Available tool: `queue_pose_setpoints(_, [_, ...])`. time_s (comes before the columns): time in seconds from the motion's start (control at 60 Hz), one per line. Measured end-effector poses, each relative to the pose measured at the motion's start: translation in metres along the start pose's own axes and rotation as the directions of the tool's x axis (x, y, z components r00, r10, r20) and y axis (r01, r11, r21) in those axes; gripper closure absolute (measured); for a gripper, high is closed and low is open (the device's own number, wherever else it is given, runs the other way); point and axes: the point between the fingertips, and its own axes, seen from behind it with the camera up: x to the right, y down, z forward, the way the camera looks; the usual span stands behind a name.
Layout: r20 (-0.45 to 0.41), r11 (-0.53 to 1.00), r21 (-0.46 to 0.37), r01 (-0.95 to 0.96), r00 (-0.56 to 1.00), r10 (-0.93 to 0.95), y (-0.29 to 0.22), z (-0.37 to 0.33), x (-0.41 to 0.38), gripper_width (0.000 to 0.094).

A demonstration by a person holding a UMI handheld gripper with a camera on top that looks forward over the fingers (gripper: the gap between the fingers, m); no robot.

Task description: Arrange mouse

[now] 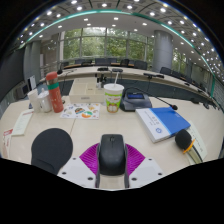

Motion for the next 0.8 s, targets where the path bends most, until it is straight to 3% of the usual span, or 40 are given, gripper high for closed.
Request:
queue_pose_setpoints(0.2, [0.083, 0.996, 0.084, -0.008, 0.997, 0.001, -0.068, -0.022, -0.122, 0.0615])
queue_pose_setpoints(0.383, [0.149, 1.000, 0.011, 0.021, 0.989, -0.023, -0.031, 0.013, -0.222, 0.0615])
queue_pose_setpoints(0.533, [0.123, 0.998, -0.053, 0.036, 0.992, -0.030, 0.008, 0.045, -0.250, 0.0608])
queue_pose_setpoints(0.683, [0.094, 0.992, -0.119, 0.045, 0.995, -0.034, 0.040, 0.059, -0.249, 0.0471])
queue_pose_setpoints(0.717, [0.092, 0.994, -0.102, 0.038, 0.995, -0.029, 0.037, 0.058, -0.249, 0.0451])
queue_pose_setpoints(0.75, [0.085, 0.994, -0.098, 0.043, 0.996, -0.035, 0.036, 0.055, -0.246, 0.0358])
queue_pose_setpoints(0.8, [0.079, 0.993, -0.105, 0.053, 0.996, -0.045, 0.034, 0.048, -0.244, 0.0097])
